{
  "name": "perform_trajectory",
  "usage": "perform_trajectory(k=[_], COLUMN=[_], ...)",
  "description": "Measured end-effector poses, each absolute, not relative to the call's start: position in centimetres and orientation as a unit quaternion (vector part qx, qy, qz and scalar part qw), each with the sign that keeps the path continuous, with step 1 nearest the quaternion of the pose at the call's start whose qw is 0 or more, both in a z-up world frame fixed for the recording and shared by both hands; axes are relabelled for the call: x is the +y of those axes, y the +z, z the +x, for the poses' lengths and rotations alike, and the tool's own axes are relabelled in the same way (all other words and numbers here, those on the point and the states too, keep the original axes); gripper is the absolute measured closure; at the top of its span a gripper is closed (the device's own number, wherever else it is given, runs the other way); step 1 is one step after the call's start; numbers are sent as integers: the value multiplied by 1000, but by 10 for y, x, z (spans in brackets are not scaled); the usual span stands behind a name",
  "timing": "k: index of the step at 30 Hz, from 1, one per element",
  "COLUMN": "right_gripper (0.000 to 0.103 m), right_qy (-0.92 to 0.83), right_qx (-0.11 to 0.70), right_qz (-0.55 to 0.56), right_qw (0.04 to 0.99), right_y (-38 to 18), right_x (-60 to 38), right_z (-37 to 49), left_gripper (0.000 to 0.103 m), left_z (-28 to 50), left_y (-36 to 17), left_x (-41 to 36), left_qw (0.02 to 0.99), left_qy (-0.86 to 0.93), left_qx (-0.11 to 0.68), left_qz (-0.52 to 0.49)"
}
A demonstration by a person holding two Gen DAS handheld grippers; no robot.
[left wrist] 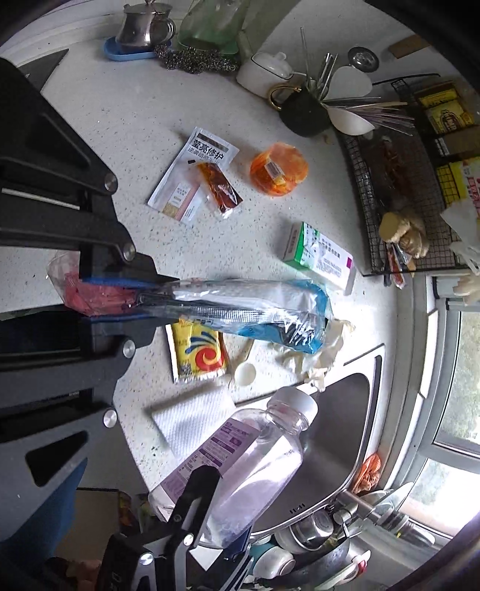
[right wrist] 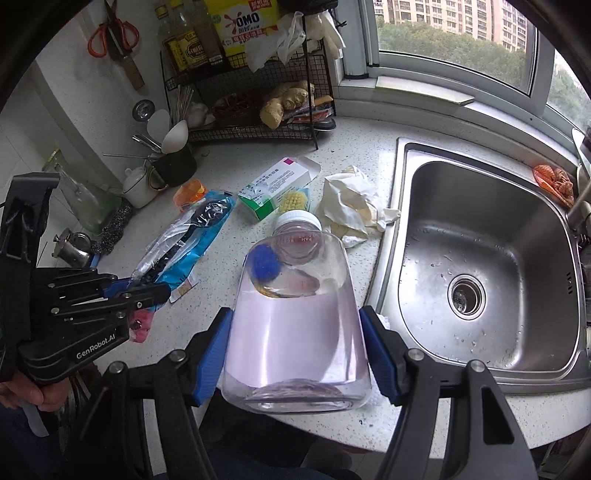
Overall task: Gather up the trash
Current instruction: 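Carry the wrapper and bottle down to the red bucket with both tools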
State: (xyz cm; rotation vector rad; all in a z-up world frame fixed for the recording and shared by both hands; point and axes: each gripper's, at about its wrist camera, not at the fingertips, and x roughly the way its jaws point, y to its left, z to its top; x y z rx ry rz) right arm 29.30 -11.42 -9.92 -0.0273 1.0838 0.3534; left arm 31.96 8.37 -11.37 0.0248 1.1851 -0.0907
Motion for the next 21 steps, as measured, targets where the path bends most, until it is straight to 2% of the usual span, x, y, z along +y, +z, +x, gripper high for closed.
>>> perform_trajectory(k=[11, 21], right_gripper=[38, 38], right_qy=[151, 115], right_qx=[477, 478], right_qz=[10, 36], right_qw=[866, 870], right_y=[-75, -79], right_x=[-179, -226], right_z=[202, 116], left_gripper=[93, 93], left_z=[235, 157], left_y=[-85, -91], left_x=[-4, -64], left_qw=[840, 829], left_qy=[-79, -116], left_qx=[535, 544], left_qz=[33, 63])
